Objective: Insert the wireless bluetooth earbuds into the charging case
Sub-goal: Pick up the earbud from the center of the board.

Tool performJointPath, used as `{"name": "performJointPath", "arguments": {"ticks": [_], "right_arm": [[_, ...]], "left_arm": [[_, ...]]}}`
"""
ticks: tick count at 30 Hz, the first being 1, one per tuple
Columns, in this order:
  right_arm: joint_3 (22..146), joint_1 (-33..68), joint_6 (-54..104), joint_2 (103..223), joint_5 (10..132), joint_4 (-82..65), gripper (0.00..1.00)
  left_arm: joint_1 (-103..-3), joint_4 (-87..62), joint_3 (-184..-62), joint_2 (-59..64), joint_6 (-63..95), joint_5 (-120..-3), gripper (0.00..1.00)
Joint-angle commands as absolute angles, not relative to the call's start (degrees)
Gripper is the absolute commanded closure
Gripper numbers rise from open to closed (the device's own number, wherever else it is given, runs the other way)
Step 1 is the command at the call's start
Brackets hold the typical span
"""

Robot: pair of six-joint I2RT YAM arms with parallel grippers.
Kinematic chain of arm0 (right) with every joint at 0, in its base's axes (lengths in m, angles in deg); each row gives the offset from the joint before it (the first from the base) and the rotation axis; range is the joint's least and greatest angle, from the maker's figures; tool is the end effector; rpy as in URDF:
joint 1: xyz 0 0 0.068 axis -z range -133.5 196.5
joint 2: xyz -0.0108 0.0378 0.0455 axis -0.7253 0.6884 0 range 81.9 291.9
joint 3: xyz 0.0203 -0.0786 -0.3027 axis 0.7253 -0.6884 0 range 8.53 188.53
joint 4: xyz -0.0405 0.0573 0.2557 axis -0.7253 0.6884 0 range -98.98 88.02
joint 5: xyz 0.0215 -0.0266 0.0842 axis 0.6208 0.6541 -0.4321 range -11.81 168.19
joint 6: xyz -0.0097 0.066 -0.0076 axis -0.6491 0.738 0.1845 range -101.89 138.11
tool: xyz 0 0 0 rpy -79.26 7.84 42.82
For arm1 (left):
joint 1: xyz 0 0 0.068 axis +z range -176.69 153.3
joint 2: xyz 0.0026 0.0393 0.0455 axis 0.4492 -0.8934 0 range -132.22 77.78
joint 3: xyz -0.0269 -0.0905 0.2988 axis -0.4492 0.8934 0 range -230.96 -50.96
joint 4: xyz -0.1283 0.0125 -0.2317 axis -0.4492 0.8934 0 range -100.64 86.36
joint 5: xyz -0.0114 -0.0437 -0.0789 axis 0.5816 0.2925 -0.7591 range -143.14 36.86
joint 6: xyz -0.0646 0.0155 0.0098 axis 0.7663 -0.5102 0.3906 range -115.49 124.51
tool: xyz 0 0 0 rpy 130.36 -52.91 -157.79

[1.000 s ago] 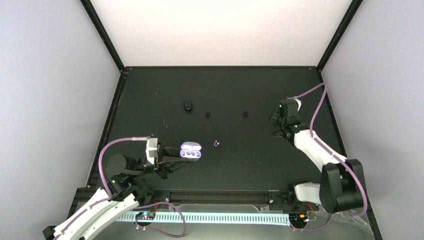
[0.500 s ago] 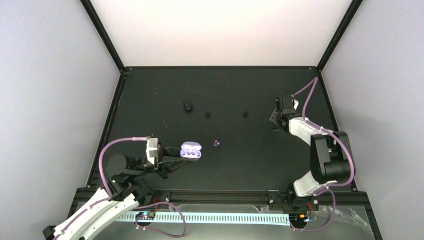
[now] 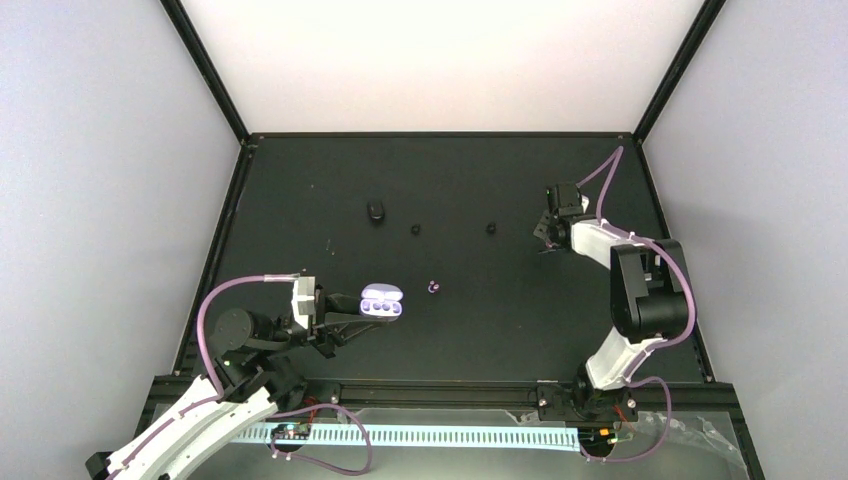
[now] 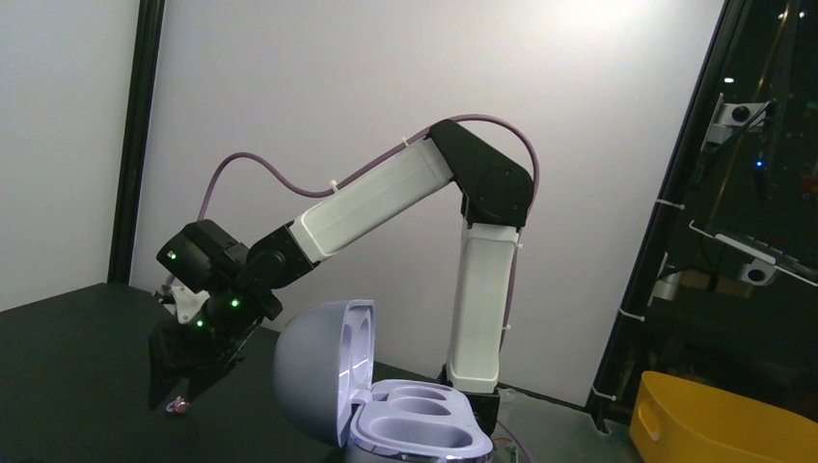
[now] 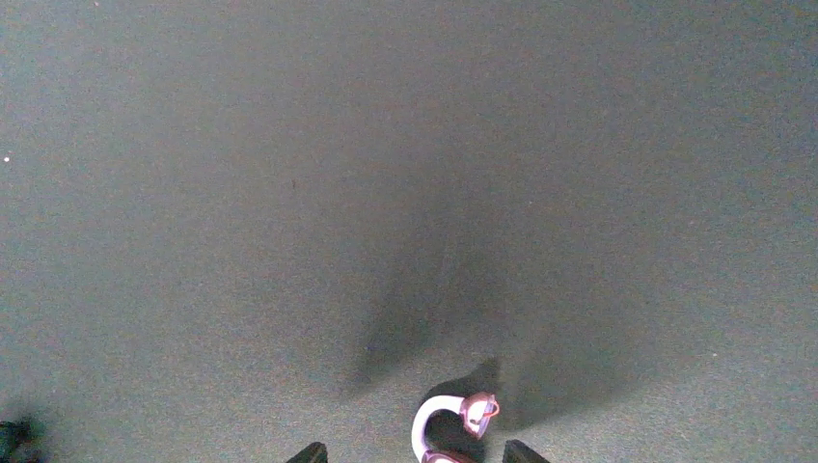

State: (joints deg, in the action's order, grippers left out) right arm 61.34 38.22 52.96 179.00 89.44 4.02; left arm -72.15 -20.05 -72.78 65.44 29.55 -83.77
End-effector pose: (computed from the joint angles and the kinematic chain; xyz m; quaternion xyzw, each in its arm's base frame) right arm 0.3442 0.0395 0.1796 0.2464 0.9230 0.0155 0.2953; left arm 0.0301 -0.0695 0.3179 0.3109 0.5139 -0.5783 0.5521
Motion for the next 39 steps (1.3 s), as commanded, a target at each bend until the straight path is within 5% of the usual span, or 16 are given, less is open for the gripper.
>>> {"name": "performJointPath", "arguments": {"ticks": [1, 39], "right_arm": [[63.2, 38.6, 53.3, 180.4, 88.4, 5.8, 0.54], [65.0, 38.6, 50.8, 182.8, 86.6, 8.7, 0.86]], "left_arm": [[-72.4, -20.8, -73.3, 65.3, 28.7, -83.4, 0.99], [-72.4, -20.1, -72.2, 67.2, 28.4, -82.9, 0.98]]}}
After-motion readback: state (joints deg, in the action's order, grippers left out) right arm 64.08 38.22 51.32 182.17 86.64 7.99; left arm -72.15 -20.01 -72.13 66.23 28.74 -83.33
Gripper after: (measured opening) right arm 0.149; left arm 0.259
